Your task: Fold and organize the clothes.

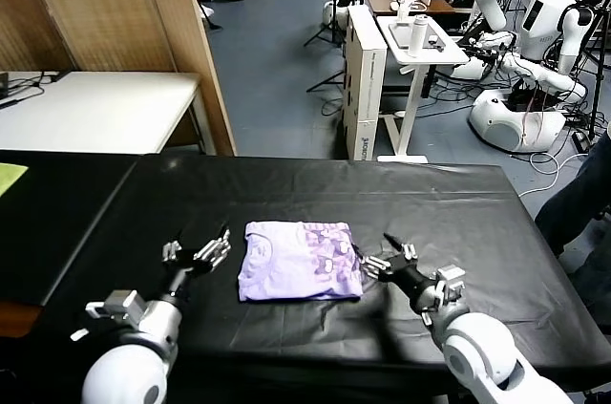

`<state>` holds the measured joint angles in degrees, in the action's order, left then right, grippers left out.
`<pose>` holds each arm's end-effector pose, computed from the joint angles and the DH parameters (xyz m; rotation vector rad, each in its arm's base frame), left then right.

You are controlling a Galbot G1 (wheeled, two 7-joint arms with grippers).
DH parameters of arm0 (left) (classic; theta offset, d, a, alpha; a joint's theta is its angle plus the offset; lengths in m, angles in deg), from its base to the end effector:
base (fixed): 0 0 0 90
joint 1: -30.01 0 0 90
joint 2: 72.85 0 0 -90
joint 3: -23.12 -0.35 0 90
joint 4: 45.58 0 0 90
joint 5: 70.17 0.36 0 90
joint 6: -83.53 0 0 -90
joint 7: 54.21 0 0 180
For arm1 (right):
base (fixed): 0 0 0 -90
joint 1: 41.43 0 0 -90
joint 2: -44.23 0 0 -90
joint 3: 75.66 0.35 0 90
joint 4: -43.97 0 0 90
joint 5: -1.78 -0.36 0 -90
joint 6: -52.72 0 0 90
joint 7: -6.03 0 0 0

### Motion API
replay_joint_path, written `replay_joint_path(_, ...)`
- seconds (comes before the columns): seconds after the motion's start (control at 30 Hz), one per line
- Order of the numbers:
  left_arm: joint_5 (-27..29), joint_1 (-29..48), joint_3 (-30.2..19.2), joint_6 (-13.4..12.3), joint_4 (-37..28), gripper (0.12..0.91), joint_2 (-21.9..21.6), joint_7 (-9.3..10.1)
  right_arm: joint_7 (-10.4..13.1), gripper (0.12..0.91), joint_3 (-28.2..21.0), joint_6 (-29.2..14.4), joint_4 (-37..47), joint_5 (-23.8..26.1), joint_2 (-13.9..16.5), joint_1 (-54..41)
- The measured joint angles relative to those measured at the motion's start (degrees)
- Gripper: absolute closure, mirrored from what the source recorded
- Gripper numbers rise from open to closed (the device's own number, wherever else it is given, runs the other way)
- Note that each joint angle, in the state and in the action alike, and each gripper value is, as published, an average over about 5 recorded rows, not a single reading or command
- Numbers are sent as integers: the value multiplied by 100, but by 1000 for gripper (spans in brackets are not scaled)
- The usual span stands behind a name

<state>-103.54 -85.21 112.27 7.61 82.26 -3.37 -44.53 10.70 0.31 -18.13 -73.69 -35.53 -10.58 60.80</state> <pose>0.2050 0.0413 -0.2319 -0.1779 -3.0010 0.3585 0.2612 -0.0422 -0.2551 0.5734 -2.7913 -0.0772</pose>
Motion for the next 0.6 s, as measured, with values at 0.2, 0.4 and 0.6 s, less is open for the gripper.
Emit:
replay_joint_path(0.2, 94, -365, 64, -243, 33, 123, -222, -18, 249, 118, 355, -531, -347, 565, 76, 493)
replay_joint_path(0.4, 128, -760, 96, -334, 103, 123, -456, -15, 296, 118, 839, -1174, -664, 1230, 16, 1403)
replay_joint_path(0.6, 328, -1121, 151, -446, 153, 123, -560, 46, 365, 118, 1161, -1880, -911, 1871, -267, 2336)
